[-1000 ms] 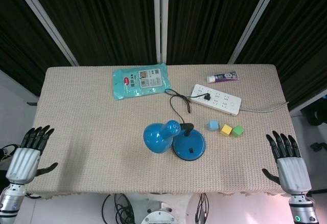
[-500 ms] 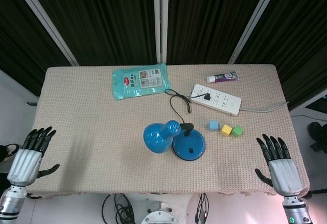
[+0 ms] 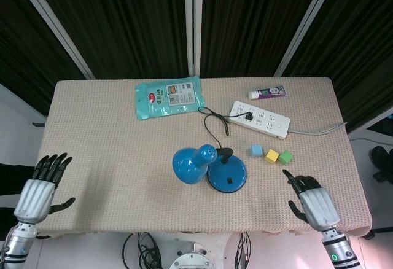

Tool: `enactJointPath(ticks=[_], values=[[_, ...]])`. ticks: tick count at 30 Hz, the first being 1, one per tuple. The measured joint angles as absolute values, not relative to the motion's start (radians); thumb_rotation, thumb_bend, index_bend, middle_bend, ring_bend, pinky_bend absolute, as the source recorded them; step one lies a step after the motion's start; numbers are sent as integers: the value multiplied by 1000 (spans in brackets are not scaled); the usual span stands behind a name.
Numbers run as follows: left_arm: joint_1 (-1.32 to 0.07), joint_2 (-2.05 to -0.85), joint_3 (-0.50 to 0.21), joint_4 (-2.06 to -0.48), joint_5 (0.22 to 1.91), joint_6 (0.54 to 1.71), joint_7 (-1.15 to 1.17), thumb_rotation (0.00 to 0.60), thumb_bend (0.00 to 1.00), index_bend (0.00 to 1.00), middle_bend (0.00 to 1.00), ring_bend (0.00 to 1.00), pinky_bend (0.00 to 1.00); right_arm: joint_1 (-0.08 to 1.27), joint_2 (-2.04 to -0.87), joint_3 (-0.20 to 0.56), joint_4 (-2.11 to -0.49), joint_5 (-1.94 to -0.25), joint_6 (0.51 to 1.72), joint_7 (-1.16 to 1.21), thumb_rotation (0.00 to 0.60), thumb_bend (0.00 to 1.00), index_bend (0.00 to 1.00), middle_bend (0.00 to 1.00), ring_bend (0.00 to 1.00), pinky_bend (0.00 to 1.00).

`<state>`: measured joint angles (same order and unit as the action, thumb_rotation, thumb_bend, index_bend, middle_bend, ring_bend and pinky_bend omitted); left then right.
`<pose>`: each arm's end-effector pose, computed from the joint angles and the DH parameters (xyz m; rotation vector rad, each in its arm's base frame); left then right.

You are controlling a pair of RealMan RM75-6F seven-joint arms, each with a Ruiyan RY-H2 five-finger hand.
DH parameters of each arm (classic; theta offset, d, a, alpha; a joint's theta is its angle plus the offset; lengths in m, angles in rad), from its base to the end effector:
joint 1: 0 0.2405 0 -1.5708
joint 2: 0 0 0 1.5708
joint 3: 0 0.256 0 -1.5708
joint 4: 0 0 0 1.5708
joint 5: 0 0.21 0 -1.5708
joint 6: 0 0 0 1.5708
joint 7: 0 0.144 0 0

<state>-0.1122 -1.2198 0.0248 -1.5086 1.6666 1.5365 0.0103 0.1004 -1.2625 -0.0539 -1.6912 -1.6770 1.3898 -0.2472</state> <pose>-0.2979 0.1723 0.1229 -1.5601 -0.8242 -0.9904 -0.2612 -0.1551 0.0767 1.6910 -0.9034 0.8971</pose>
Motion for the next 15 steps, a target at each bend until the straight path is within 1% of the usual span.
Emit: enactJointPath(ticks=[3, 6, 10, 13, 15], values=[[-113, -1221, 25, -1505, 1665, 1533, 10, 600, 28, 42, 21, 0, 0, 118, -1288, -59, -1692, -1687, 1361, -257, 600, 242, 0, 713, 677, 787], [-114, -1222, 26, -1502, 1664, 1532, 7, 600, 29, 42, 21, 0, 0, 135, -1315, -61, -1695, -1691, 1331, -272, 600, 242, 0, 804, 756, 869], [-113, -1221, 26, -1499, 1663, 1534, 2, 600, 28, 42, 21, 0, 0, 159, -1349, -62, -1699, -1688, 1284, -302, 600, 243, 0, 868, 814, 924], [-113, -1221, 26, -1497, 1662, 1534, 0, 600, 28, 42, 21, 0, 0, 176, -1375, -57, -1701, -1668, 1247, -329, 600, 250, 0, 888, 831, 939], [-114, -1222, 26, -1496, 1660, 1532, -1, 600, 28, 42, 21, 0, 0, 186, -1387, -52, -1701, -1648, 1222, -345, 600, 272, 0, 892, 834, 941]])
